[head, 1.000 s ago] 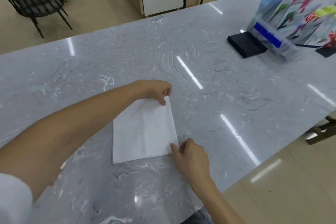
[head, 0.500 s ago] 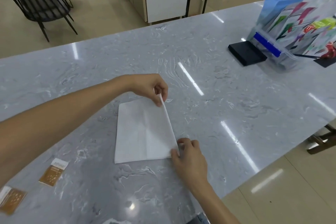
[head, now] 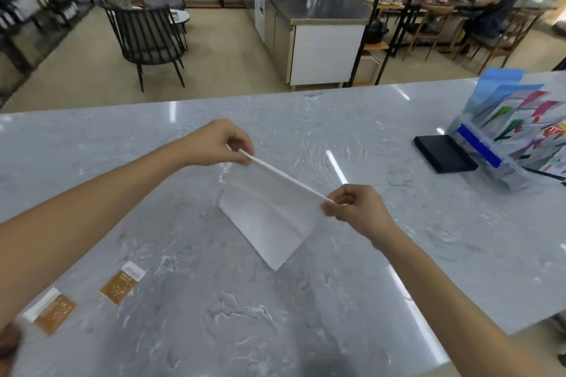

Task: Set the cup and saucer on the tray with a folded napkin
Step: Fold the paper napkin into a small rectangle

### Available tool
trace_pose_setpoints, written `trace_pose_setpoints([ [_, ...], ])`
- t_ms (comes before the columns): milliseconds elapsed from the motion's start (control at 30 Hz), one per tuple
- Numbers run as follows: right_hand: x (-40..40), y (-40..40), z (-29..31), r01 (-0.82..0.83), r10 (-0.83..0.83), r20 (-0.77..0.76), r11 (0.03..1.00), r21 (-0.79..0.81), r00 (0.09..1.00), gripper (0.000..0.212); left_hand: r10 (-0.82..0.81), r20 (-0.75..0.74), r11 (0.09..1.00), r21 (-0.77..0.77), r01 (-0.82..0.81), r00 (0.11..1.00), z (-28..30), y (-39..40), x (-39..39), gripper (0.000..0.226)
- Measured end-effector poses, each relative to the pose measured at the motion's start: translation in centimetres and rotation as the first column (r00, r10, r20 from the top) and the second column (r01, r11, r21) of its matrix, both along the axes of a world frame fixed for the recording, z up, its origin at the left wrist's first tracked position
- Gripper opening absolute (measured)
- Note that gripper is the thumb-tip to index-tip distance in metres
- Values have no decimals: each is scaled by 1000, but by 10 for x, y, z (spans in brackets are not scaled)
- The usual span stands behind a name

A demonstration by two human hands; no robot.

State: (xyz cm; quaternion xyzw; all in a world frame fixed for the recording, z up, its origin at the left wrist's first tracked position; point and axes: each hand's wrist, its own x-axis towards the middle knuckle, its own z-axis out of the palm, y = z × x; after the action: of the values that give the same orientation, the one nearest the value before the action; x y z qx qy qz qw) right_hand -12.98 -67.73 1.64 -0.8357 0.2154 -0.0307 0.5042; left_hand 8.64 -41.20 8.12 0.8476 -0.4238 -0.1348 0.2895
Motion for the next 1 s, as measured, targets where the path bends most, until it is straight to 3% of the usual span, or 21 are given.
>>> trace_pose_setpoints([
  [200, 50, -14, 55, 21, 33, 182, 957, -288, 983, 12, 270, 104, 939, -248, -238, 957, 29, 29, -13, 14],
  [300, 45, -12, 54, -8, 114, 277, 934, -357, 954, 14, 313, 150, 918, -302, -258, 938, 29, 41, -39, 9],
  [400, 21, -6, 27, -8, 168, 362, 915, -403, 917, 10, 354, 91, 874, -387, -294, 931, 7, 56, -78, 11],
  [567, -51, 11, -52, -149, 287, 327, 910, -386, 900, 21, 403, 46, 861, -357, -361, 914, -79, 79, -175, 21],
  [700, -117, 23, -98, -237, 322, 248, 917, -320, 913, 36, 384, -109, 875, -274, -399, 917, -137, 103, -254, 30],
  [800, -148, 28, -103, -257, 335, 252, 920, -298, 908, 37, 396, -236, 838, -302, -454, 888, -141, 112, -282, 16],
  [933, -151, 31, -87, -209, 245, 288, 967, -149, 926, 20, 386, -340, 820, -300, -488, 857, -127, 112, -281, 18],
  [1000, -133, 35, -79, -138, 152, 290, 988, -67, 945, 33, 395, -434, 773, -319, -548, 810, -126, 109, -265, 10],
])
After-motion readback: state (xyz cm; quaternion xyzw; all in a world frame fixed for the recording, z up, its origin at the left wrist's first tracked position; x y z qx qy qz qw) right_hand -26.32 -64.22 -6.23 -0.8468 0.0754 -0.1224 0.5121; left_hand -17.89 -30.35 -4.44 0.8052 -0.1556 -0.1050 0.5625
